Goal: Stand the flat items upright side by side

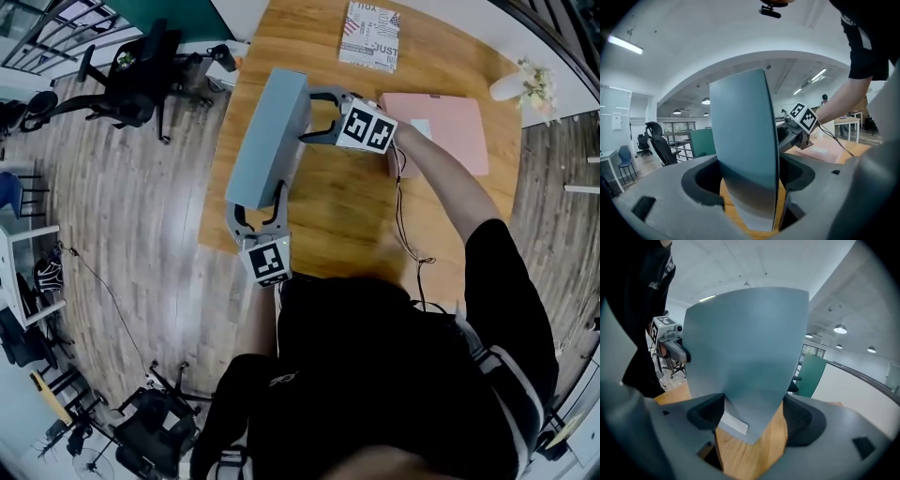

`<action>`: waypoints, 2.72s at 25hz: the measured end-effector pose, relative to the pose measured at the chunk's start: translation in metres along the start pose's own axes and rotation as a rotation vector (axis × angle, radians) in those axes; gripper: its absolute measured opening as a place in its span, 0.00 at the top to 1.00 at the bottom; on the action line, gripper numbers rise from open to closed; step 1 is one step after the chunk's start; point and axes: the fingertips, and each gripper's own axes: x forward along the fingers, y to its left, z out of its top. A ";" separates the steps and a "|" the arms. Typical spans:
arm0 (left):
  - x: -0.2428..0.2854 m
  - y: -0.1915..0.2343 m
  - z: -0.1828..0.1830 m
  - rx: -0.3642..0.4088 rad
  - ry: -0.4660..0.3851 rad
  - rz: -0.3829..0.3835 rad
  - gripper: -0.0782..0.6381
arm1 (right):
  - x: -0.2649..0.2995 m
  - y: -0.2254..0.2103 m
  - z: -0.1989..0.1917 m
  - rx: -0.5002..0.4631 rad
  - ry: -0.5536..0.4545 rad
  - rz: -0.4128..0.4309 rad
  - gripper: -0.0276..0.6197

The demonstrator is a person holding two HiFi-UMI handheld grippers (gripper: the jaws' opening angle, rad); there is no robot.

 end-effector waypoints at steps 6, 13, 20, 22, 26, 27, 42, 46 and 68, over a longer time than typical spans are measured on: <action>-0.004 -0.004 0.000 -0.116 0.021 -0.045 0.35 | -0.018 0.003 -0.020 0.082 0.028 -0.097 0.33; -0.038 -0.005 -0.024 -0.237 0.125 -0.079 0.33 | -0.083 0.006 -0.058 0.320 -0.032 -0.293 0.32; -0.063 -0.074 -0.071 -0.345 0.323 -0.256 0.33 | -0.186 0.045 -0.125 0.546 -0.040 -0.562 0.33; -0.052 -0.109 -0.069 -0.337 0.339 -0.342 0.33 | -0.215 0.058 -0.147 0.600 -0.032 -0.634 0.33; -0.024 -0.182 -0.062 -0.336 0.363 -0.510 0.33 | -0.268 0.084 -0.187 0.667 0.008 -0.741 0.33; -0.015 -0.200 -0.060 -0.337 0.371 -0.552 0.33 | -0.281 0.089 -0.195 0.681 0.017 -0.764 0.33; 0.129 -0.339 -0.079 -0.592 0.568 -0.574 0.33 | -0.410 0.087 -0.344 1.058 0.061 -1.007 0.28; 0.148 -0.351 -0.096 -0.505 0.640 -0.534 0.32 | -0.415 0.069 -0.369 1.161 0.043 -0.990 0.28; -0.029 -0.372 -0.147 -0.313 0.873 -0.760 0.34 | -0.402 0.249 -0.345 1.263 0.047 -0.912 0.36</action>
